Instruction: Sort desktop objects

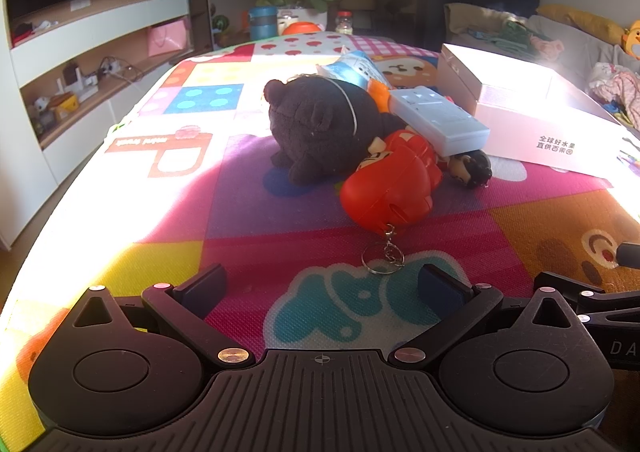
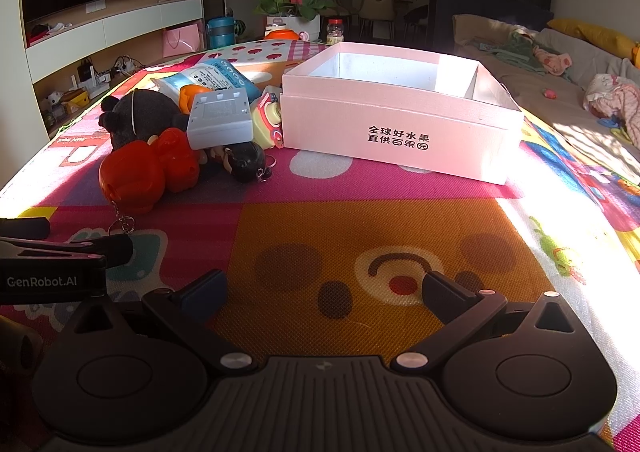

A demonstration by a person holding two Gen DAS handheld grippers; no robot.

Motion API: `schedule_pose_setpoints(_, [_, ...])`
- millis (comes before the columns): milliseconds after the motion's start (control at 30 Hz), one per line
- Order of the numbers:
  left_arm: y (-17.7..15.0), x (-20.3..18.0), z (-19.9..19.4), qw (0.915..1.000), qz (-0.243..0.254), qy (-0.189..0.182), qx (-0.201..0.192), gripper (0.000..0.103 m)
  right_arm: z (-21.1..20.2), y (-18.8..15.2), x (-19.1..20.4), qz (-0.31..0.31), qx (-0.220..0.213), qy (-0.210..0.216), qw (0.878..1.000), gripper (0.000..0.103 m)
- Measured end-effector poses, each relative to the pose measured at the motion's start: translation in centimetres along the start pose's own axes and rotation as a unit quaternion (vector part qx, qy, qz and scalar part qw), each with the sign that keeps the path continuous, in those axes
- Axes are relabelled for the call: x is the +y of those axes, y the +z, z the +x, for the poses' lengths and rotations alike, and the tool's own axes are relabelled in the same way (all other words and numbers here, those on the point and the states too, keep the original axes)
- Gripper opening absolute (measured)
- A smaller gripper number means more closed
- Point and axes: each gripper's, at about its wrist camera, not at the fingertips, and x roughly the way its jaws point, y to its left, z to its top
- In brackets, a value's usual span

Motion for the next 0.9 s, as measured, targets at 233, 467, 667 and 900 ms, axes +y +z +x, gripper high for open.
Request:
schedule_pose_setpoints(233, [0.12, 0.01, 0.07, 1.0000, -0.001, -0.002, 0.005, 0.103, -0.05, 0.27, -0.19, -0.003, 0.019, 0.006, 1.000, 0.103])
schedule_pose_setpoints(467, [0.18, 0.06, 0.10, 1.0000, -0.001, -0.003, 0.005, 0.103, 0.10, 0.51, -0.19, 0.009, 0.029, 0.002, 1.000, 0.103])
schedule_pose_setpoints(667, [0.18, 0.05, 0.13, 1.0000, -0.001, -0.003, 0.005, 0.103, 0.12, 0.53, -0.02, 0.004, 0.030, 0.001, 1.000, 0.103])
schedule_pose_setpoints(900, [0.20, 0.09, 0.16, 1.0000, 0.000, -0.002, 0.005, 0.103, 0.14, 0.59, -0.01, 0.001, 0.031, 0.000, 1.000, 0.103])
